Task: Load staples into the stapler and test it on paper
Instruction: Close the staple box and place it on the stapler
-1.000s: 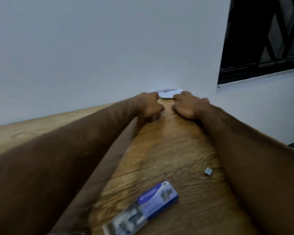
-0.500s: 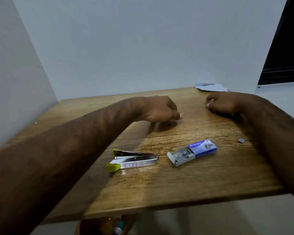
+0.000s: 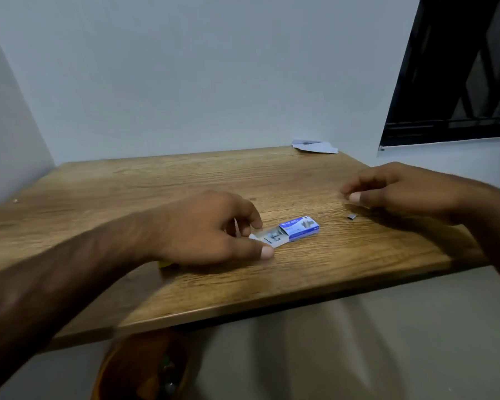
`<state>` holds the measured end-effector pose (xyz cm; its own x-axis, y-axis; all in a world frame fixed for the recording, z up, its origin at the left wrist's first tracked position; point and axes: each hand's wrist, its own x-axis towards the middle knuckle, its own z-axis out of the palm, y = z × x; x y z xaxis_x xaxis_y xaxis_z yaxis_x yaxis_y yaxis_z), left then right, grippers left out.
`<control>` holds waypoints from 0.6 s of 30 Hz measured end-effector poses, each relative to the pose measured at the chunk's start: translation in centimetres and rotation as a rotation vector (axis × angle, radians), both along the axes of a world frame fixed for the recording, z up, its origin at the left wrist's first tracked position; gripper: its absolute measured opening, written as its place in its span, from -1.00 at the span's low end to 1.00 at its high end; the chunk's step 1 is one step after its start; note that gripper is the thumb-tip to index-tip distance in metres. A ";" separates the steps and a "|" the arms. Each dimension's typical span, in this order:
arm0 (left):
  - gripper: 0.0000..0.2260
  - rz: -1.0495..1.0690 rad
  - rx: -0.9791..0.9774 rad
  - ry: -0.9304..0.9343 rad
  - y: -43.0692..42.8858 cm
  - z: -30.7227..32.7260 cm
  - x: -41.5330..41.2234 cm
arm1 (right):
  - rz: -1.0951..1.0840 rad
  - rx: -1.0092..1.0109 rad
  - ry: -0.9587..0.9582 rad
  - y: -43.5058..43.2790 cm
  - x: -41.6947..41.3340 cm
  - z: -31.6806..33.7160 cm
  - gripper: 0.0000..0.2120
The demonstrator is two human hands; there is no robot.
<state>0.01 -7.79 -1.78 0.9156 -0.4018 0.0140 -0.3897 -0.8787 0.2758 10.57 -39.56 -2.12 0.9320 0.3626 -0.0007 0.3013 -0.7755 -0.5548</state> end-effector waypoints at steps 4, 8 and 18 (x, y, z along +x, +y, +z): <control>-0.54 0.001 0.051 -0.116 -0.7 -1.1 -0.2 | 0.040 -0.016 -0.004 -0.2 -1.5 -0.4 -0.72; -0.67 0.031 0.068 -0.160 -0.8 -1.6 0.3 | 0.035 -0.123 -0.114 0.8 -2.3 -0.7 -0.70; -0.71 0.040 -0.111 -0.112 -0.3 -2.0 0.6 | 0.003 -0.214 -0.316 0.7 -1.8 -1.6 -0.84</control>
